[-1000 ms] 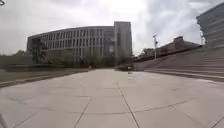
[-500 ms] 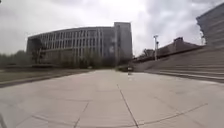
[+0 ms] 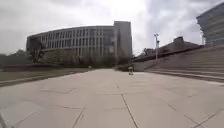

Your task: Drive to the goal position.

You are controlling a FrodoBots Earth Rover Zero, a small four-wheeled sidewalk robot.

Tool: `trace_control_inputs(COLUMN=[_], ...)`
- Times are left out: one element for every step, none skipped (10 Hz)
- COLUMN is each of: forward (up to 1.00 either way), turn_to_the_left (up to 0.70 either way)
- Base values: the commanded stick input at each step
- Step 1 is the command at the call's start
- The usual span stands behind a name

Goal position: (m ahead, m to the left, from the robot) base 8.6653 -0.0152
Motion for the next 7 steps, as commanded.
trace_control_inputs(forward=[0.70, 0.70, 0.70, 0.70, 0.70, 0.70, 0.70], turn_to_the_left=[0.00, 0.00, 0.00, 0.00, 0.00, 0.00, 0.00])
